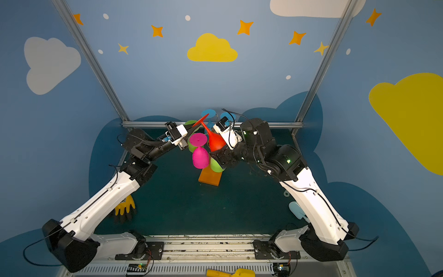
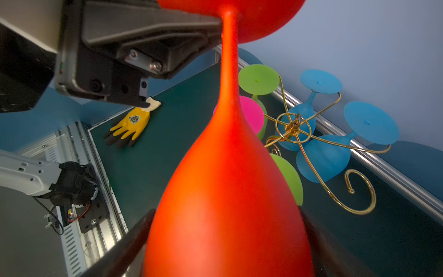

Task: Take the wine glass off the wine glass rack
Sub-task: Pick up the wine glass from the wine glass rack.

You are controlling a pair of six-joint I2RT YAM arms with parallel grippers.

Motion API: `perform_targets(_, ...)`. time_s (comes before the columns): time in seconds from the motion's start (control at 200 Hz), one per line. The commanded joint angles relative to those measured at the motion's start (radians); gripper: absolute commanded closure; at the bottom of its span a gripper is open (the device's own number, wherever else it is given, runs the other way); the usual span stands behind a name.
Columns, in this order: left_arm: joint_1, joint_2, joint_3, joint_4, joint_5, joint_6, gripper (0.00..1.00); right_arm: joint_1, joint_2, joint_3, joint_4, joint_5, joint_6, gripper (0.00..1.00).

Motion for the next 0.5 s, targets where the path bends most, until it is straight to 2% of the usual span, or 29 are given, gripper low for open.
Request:
perform_targets(0.0,0.000,-0.054,-0.030,0.018,-0.085,-0.175,0.96,-0.013,-0.055,-0.039,0.091,-0.068,0.022,0.13)
perform_targets(0.27,0.051,-0.103,-0.128,0.032,-0.186,-0.479,0.97,-0.108,-0.205,-0.182,0.229,-0.176,0.118,0.13)
perform_targets(0.496,0.115,-0.138,-0.209,0.121,-0.139,-0.663,0.97,-0.209,-0.297,-0.296,0.308,-0.190,0.196,0.16)
